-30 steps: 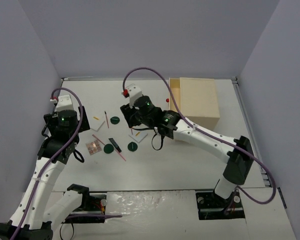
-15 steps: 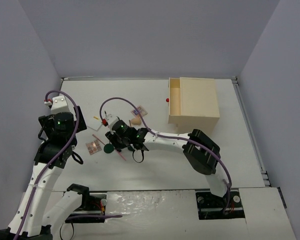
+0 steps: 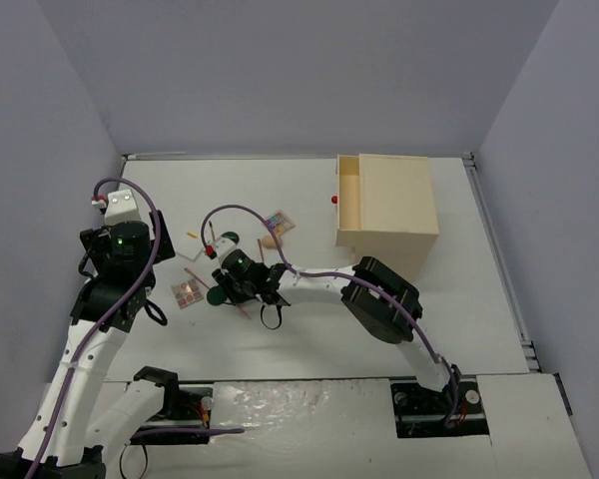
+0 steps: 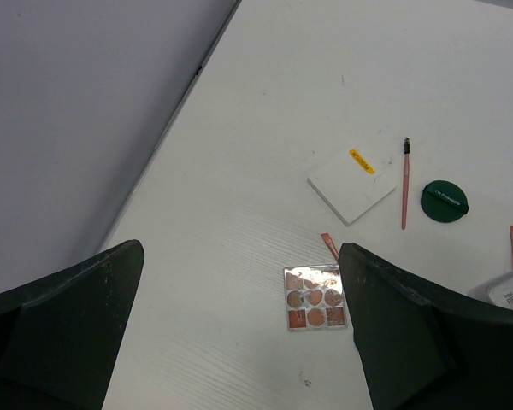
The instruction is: Organize the makeup
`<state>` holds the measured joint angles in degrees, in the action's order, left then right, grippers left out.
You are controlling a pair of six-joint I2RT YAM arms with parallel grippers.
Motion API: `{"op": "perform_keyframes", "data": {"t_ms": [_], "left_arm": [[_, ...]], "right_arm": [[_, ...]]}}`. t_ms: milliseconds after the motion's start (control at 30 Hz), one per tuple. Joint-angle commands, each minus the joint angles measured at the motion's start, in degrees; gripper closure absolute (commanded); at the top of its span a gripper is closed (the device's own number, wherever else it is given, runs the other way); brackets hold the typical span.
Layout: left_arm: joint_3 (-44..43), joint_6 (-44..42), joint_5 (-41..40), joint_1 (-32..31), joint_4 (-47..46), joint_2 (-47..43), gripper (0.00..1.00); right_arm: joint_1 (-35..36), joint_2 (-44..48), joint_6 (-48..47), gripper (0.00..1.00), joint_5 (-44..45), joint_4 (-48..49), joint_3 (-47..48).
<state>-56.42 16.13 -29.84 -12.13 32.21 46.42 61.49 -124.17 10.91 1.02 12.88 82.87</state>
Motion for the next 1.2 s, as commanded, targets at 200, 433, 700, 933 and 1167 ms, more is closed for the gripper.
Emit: {"op": "perform_keyframes", "data": {"t_ms": [200,433,700,933,1167], "left_arm": [[-1.2,0.6,0.5,0.6,-3.6,0.6,0.03],[-1.1,0.2,2.8,0.7,-4.3,1.1,0.03],[-1.3,-0.3,5.5,0.7,-4.4,2.5,0.03],[-1.4,-0.3,6.9,0.7,-4.4,3.0,0.03],[-1.5,-0.3,7.7,0.7,-4.4,3.3,0.03]], "right_arm": [[-0.7,4.2,-0.9,0.98,5.0,3.4,-1.7],[-1.3,19.6,-2.5,1.00,15.5,-1.7,-1.3],[-9.6,34.3,2.5,1.00,26.8,-11.4,0.6],[-17.7,42.4,7.6,0.99,30.0,-16.0,-2.4],[-24.7,43.8,12.2,1.00,24.7,-16.4,-6.6]]}}
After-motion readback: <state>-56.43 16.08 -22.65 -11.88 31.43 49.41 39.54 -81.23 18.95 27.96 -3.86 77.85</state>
